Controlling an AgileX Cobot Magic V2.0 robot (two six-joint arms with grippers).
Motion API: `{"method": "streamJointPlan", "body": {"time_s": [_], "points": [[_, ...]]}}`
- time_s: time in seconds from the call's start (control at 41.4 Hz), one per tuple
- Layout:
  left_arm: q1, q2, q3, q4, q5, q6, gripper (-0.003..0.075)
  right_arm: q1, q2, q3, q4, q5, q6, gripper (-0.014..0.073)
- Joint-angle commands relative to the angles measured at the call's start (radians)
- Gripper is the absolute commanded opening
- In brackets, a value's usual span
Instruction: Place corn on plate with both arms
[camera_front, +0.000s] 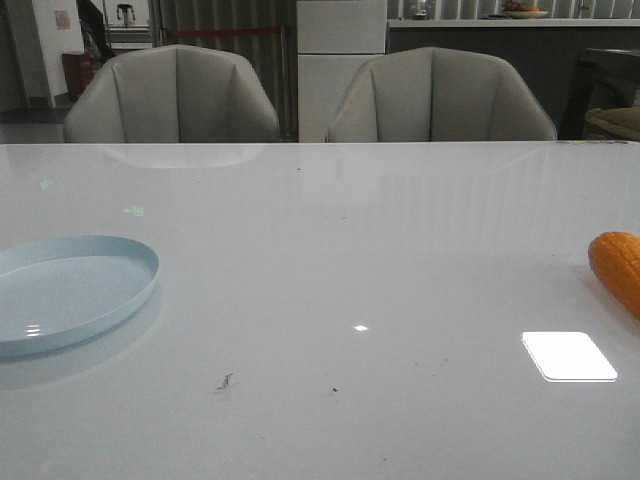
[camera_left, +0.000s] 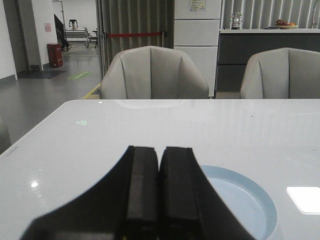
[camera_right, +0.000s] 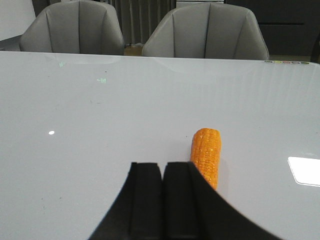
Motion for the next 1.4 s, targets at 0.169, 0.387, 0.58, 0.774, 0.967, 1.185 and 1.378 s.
{"method": "streamJointPlan", "body": {"time_s": [0.169, 0.387, 0.58, 0.774, 0.967, 1.185, 1.378], "points": [[-0.006, -0.017, 0.037, -0.001, -0.090, -0.009, 0.0089, -0.005, -0.019, -0.022, 0.000, -0.089, -0.005, 0.0064], [-0.006, -0.017, 0.037, -0.001, -0.090, -0.009, 0.0089, -0.005, -0.019, -0.022, 0.000, -0.089, -0.005, 0.0064], [-0.006, -0.017, 0.037, -0.001, -0.099, -0.009, 0.0089, -0.005, -0.019, -0.022, 0.000, -0.089, -0.005, 0.0064], [-0.006, -0.017, 0.037, -0.001, -0.144, -0.009, 0.0089, -0.005, -0.019, -0.022, 0.000, -0.097, -0.005, 0.0064], [-0.006, -0.017, 0.037, -0.001, -0.347, -0.009, 0.0089, -0.005, -0.019, -0.022, 0.000, -0.111, -0.005, 0.0064], [-0.006, -0.013, -0.030, -0.003, -0.430, -0.009, 0.0089, -0.005, -0.018, -0.063, 0.025, -0.380, -0.004, 0.0064], [-0.006, 0.004, -0.191, 0.126, -0.249, -0.009, 0.0089, -0.005, 0.023, -0.258, 0.026, -0.192, -0.004, 0.0064]]}}
